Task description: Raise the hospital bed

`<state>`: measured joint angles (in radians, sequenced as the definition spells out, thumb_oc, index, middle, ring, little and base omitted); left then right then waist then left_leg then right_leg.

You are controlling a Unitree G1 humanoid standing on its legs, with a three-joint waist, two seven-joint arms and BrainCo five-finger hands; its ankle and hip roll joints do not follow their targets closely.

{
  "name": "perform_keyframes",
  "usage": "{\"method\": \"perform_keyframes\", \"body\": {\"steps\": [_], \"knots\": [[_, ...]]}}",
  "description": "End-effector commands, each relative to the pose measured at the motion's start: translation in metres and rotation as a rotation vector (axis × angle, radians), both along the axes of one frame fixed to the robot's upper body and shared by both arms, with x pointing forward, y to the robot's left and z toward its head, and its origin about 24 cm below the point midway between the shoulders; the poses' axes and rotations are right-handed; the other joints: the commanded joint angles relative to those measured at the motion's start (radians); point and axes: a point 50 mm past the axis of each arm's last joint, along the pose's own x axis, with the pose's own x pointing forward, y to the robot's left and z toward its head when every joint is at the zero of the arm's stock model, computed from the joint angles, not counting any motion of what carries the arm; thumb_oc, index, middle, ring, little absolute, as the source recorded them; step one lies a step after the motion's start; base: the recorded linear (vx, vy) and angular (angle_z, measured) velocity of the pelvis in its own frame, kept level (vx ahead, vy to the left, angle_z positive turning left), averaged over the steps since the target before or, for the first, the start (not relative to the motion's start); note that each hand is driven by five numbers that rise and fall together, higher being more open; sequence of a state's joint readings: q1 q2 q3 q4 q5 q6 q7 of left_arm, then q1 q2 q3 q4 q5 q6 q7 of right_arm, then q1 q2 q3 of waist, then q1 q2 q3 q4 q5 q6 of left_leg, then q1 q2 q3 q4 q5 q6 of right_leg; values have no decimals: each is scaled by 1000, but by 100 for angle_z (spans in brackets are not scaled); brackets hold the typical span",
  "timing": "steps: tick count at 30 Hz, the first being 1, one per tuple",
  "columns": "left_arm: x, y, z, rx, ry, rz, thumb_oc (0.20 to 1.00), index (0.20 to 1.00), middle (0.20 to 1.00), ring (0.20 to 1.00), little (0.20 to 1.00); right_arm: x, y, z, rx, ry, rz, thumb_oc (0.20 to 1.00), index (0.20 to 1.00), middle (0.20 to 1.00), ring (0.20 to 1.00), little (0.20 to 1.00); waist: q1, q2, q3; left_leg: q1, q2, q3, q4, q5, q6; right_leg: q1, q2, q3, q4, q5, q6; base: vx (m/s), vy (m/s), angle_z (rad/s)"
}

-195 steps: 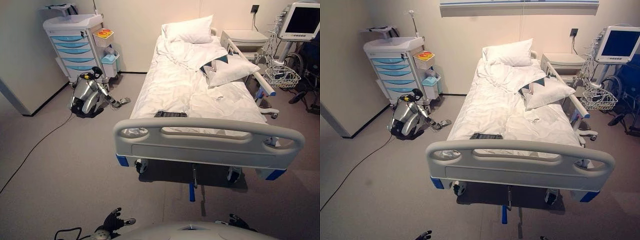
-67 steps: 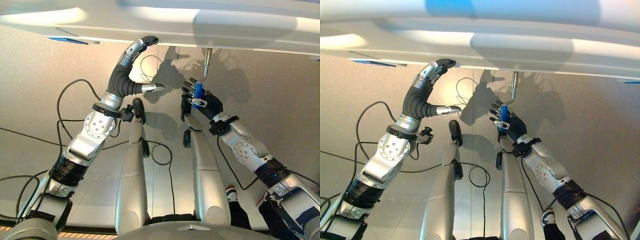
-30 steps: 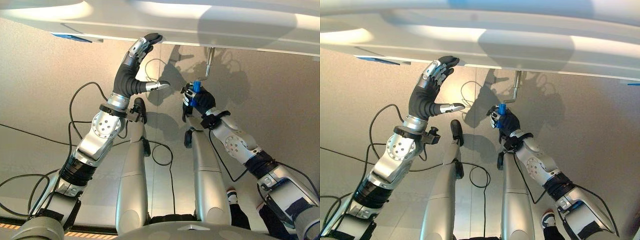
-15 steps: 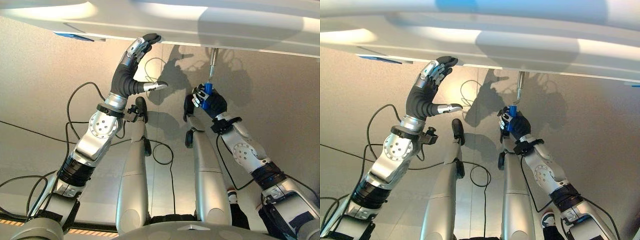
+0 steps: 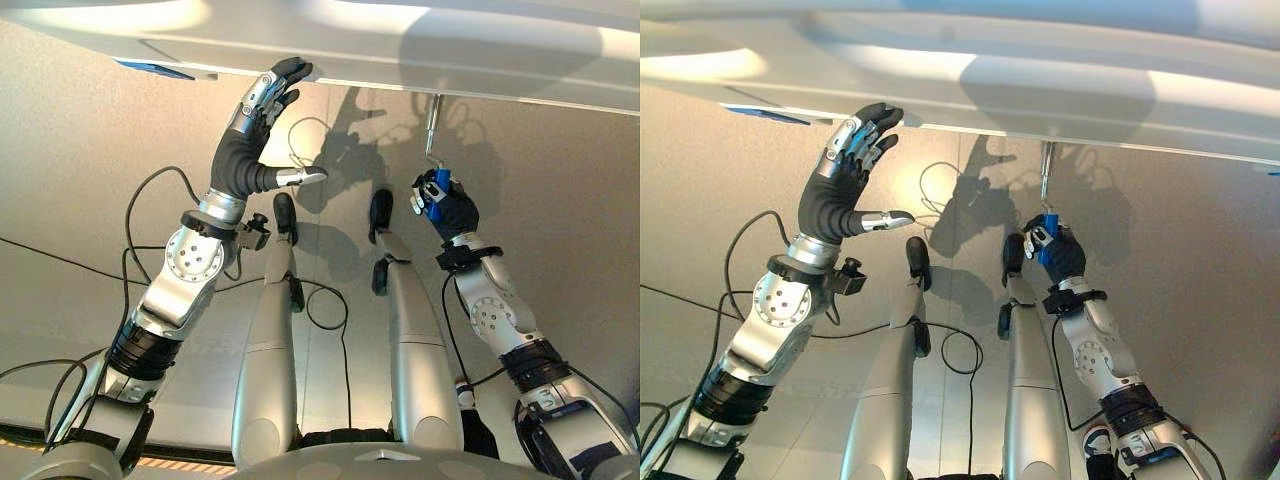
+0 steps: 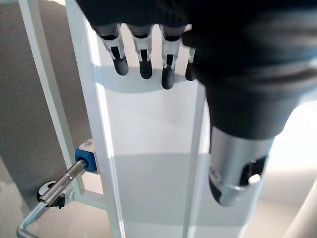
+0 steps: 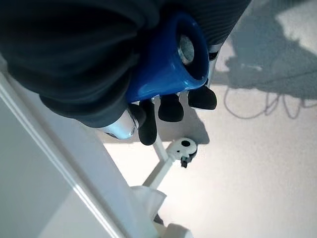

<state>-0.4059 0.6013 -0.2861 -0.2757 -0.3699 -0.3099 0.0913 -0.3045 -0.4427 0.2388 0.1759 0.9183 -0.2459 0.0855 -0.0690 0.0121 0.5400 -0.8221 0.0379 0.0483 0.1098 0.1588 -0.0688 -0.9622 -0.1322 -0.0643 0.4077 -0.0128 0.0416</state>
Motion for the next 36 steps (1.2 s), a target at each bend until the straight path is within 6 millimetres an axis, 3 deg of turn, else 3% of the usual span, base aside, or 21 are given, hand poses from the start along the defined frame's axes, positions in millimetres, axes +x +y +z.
{"method": "perform_keyframes", "body": {"steps": [1, 8, 13, 16, 20, 26, 32, 36], "knots": [[-24, 0, 25, -64, -165, -77, 1000, 1000, 1000, 1000, 1000, -15, -91, 75, 202, -372, -405, 200, 200, 200, 200, 200, -46, 16, -20, 22, 7, -21, 90, -95, -17, 66, 14, -9, -123, 83, 111, 0, 0, 0], [-23, 1, 23, -53, -158, -57, 1000, 1000, 1000, 1000, 1000, -11, -103, 60, 189, -283, -526, 200, 200, 200, 200, 200, -43, 23, -20, 24, 5, -24, 87, -97, -17, 66, 14, -10, -119, 80, 109, 0, 0, 0], [-25, -3, 16, -31, -115, -87, 1000, 1000, 1000, 1000, 1000, 6, -128, 31, -24, -41, -710, 200, 200, 200, 200, 200, -22, 41, -20, 26, 5, -24, 80, -102, -14, 64, 11, -12, -110, 69, 108, 0, 0, 0], [-25, -5, 14, -21, -100, -98, 1000, 1000, 1000, 1000, 1000, 12, -139, 23, -130, 55, -741, 200, 200, 200, 200, 200, -17, 44, -20, 17, 5, -26, 81, -99, -14, 56, 11, -15, -104, 67, 104, 0, 0, 0], [-24, -10, 14, 11, -96, -120, 1000, 1000, 1000, 1000, 1000, 18, -155, 11, -267, 188, -757, 200, 200, 200, 200, 200, -10, 51, -20, 10, 4, -28, 79, -95, -18, 46, 10, -19, -96, 64, 103, 0, 0, 0], [-23, -13, 13, 29, -91, -126, 1000, 1000, 1000, 1000, 1000, 20, -169, 11, -323, 254, -778, 200, 200, 200, 200, 200, -7, 56, -20, 12, 7, -22, 75, -92, -20, 38, 9, -19, -85, 58, 102, 2, 1, -1], [-23, -15, 13, 37, -98, -132, 1000, 1000, 1000, 1000, 1000, 17, -175, 5, -400, 299, -780, 200, 200, 200, 200, 200, -7, 59, -20, 16, 8, -24, 73, -91, -21, 31, 10, -20, -73, 54, 101, 0, 0, 0], [-24, -18, 14, 14, -89, -169, 1000, 1000, 1000, 1000, 1000, 25, -173, -5, -563, 415, -755, 200, 200, 200, 200, 200, 5, 64, -20, 9, 8, -23, 76, -91, -19, 21, 12, -17, -69, 55, 99, 0, 0, 0]]}}
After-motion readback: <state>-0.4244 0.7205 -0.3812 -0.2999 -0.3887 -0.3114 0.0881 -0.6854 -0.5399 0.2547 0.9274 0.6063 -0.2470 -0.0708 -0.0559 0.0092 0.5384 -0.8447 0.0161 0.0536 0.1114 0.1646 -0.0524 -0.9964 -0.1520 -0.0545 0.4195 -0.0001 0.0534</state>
